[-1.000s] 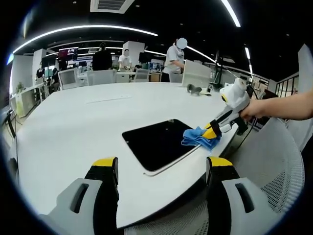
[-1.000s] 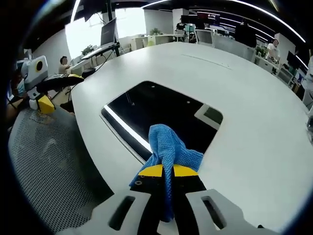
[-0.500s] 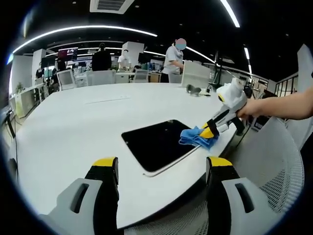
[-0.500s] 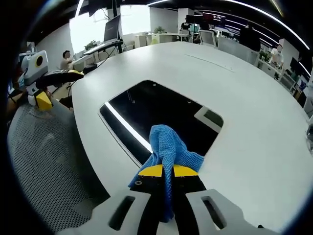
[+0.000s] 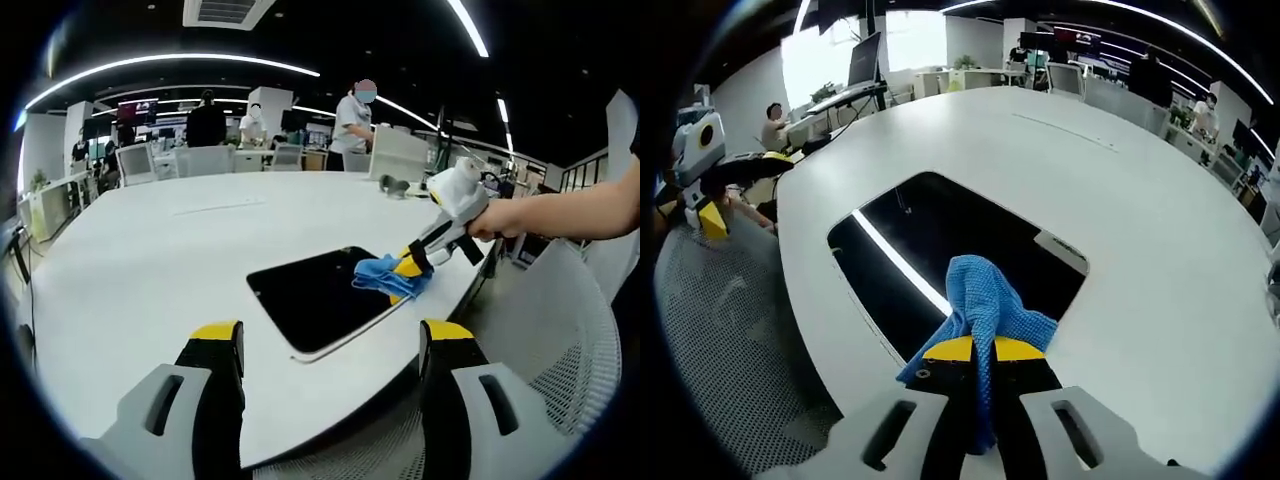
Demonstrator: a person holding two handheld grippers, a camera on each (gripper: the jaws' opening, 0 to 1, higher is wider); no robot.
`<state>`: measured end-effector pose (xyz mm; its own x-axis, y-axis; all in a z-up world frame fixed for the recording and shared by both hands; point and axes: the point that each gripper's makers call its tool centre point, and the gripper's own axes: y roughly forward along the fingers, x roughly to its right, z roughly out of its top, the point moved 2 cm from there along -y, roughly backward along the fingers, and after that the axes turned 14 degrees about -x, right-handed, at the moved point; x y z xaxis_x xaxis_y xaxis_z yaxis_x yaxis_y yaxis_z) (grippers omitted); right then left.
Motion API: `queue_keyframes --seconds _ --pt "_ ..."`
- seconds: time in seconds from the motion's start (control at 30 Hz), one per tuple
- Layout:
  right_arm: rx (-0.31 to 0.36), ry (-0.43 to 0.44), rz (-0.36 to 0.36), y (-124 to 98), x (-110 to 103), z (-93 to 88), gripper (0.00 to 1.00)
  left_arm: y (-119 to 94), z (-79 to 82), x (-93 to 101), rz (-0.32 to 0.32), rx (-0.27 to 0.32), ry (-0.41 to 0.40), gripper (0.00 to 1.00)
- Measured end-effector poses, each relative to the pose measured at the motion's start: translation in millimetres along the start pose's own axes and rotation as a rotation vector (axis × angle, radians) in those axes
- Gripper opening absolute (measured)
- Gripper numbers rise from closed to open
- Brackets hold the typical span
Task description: Wipe the mirror surface with the cleaning cloth until all visible marks leave the cleaned area.
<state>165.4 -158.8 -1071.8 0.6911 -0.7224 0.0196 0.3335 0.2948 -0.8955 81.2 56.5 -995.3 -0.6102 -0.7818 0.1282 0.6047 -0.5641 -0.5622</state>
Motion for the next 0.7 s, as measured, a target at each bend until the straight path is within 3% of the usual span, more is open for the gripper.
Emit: queue_keyframes --seconds 0.7 --pt "0.017 0.012 -0.038 11.1 22.8 21.3 0.0 0.4 -1.4 0.4 -0.001 -0.01 0.0 0.69"
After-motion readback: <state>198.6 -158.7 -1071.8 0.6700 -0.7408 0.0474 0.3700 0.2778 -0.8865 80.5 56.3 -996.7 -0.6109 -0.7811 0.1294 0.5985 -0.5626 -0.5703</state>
